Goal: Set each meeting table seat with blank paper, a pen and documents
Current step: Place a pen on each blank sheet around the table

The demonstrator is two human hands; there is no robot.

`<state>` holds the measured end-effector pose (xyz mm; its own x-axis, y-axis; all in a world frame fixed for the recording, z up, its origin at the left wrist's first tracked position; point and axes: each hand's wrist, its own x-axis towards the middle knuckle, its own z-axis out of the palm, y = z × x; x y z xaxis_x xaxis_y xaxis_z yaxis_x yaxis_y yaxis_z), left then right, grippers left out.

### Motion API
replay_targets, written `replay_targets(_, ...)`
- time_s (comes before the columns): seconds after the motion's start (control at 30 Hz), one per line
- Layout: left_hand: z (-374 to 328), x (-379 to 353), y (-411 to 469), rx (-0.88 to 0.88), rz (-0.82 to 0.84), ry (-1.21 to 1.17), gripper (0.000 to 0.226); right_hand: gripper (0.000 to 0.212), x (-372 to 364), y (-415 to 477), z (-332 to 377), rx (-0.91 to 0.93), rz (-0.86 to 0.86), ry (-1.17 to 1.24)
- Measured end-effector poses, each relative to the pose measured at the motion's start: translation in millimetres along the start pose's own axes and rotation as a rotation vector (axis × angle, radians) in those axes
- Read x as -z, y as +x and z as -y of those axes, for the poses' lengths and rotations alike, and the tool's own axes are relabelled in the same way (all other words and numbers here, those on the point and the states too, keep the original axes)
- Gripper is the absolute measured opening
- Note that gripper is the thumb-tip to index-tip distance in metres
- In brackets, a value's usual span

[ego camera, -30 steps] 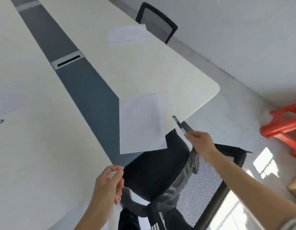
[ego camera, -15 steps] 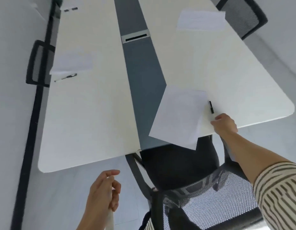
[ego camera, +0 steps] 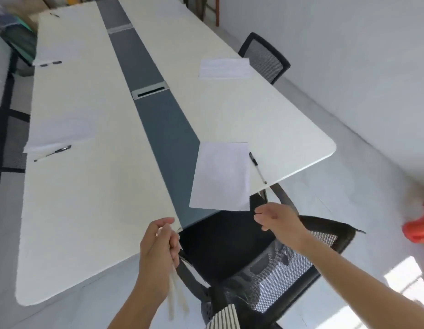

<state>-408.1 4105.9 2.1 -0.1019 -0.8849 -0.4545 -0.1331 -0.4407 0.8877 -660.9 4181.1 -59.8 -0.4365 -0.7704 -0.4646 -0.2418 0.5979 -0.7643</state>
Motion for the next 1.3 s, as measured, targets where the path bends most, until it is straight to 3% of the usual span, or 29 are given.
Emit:
replay_targets(0.13, -1, -40, -5, -0.057, 0.046, 0.014, 0.014, 0.010, -11, -88, 2, 0.052, 0.086, 0.113)
replay_targets(0.37, 11, -117, -46, -0.212, 0.134, 0.060, 0.017, 0.024, 16, -154, -17, -0.065, 0.270, 0.528)
replay_targets(0.57, 29, -203, -91, -0.303, 0.271, 0.129, 0.022, 0.030, 94, -176, -73, -0.079, 0.212, 0.790)
replay_targets(0.67, 48, -255, -121, -0.297, 0.427, 0.180, 0.028, 0.018, 147, -185, -117, -0.054, 0.075, 0.745)
replay_targets(0.77, 73, -309, -153, -0.267, 0.652, 0.315, 0.031, 0.009, 201, -192, -168, 0.005, -0.119, 0.490)
replay_targets(0.87, 83, -350, -178, -0.174, 0.756, 0.355, 0.030, 0.015, 240, -200, -205, 0.070, -0.173, 0.314)
replay_targets(1.07, 62, -396, -153, -0.087, 0.661, 0.346, 0.019, 0.035, 294, -180, -251, -0.058, -0.304, 0.358)
replay_targets(1.3, 52, -463, -72, 0.004, 0.481, 0.307, 0.019, 0.038, 378, -102, -268, -0.140, -0.403, 0.355)
